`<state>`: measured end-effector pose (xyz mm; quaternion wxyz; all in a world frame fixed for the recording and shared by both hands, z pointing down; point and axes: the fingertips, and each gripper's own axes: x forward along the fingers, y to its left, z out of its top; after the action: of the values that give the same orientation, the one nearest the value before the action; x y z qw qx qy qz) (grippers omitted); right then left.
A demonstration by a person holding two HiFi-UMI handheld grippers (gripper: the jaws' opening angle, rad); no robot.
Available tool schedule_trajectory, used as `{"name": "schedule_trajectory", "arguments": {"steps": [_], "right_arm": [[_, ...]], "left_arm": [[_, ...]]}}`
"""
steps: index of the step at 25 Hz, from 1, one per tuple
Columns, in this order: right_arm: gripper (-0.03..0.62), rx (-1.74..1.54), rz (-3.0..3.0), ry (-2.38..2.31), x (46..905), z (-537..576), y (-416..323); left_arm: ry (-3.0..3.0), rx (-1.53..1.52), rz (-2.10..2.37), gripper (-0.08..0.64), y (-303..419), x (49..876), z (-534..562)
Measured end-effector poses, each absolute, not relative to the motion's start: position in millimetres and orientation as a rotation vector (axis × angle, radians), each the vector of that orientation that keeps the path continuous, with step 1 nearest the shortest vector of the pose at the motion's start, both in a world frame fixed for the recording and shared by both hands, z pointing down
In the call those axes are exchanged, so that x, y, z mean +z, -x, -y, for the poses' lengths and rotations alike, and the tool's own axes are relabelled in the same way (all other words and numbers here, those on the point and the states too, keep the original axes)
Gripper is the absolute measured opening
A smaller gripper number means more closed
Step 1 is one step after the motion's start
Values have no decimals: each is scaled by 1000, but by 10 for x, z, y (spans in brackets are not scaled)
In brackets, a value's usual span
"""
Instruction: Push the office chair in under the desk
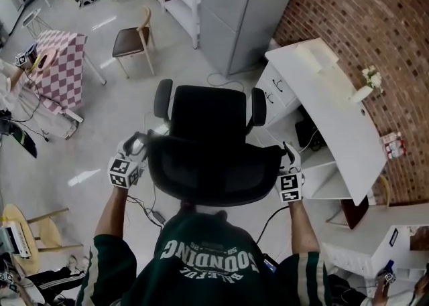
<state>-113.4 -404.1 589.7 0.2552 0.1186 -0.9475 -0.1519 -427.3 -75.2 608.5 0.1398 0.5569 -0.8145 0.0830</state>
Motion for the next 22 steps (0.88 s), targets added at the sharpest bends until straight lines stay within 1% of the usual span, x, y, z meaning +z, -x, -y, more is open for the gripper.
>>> {"name": "schedule_trajectory", "arguments": {"steps": [8, 14, 22], "right_arm": [[265, -372, 2509, -415, 5927, 3834, 1128], [265, -375, 2437, -532, 6019, 3757, 979], [265, -305, 2450, -605, 5964, 3294, 777]], "left_arm": [[-1661, 238, 2330, 224, 4432, 6085, 696], [-1735, 257, 2279, 224, 4528, 6084, 647], [-1799, 254, 2242, 224, 4431, 6071, 431]]}}
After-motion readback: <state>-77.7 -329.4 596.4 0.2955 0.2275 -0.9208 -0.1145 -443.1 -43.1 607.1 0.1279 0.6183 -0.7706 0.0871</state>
